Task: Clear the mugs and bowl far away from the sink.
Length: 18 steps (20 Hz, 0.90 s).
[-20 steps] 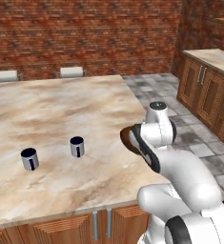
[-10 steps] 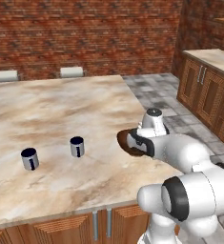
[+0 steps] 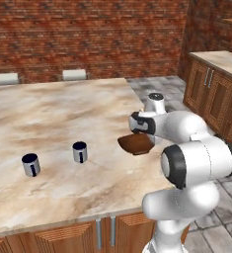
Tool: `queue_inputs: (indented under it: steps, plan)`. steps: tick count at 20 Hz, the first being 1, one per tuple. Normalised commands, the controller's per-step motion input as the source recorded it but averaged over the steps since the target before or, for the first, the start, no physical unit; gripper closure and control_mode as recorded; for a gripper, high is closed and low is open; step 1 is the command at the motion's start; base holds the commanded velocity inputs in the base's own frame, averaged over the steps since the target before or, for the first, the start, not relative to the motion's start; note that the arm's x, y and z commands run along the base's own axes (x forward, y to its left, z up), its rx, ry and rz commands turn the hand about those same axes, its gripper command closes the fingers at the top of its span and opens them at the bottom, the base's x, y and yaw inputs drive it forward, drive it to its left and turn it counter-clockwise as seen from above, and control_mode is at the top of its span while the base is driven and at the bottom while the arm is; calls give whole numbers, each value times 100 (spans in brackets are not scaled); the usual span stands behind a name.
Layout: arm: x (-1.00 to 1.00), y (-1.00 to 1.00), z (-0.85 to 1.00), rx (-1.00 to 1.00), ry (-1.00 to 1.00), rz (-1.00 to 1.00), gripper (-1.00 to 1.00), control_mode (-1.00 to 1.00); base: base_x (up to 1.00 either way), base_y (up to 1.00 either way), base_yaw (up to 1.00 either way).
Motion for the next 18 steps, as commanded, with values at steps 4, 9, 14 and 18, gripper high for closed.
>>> queue_inputs:
  steps: [4, 9, 14, 18]
  plan:
    - [9, 4, -35, 0, -3, 3, -100, -100, 0, 0, 0]
    - [-18, 0, -22, 0, -4, 0, -100, -100, 0, 0, 0]
    - [-79, 1, -45, 0, -1, 0, -100, -100, 0, 0, 0]
    - [-95, 7, -97, 0, 12, 0, -100, -100, 0, 0, 0]
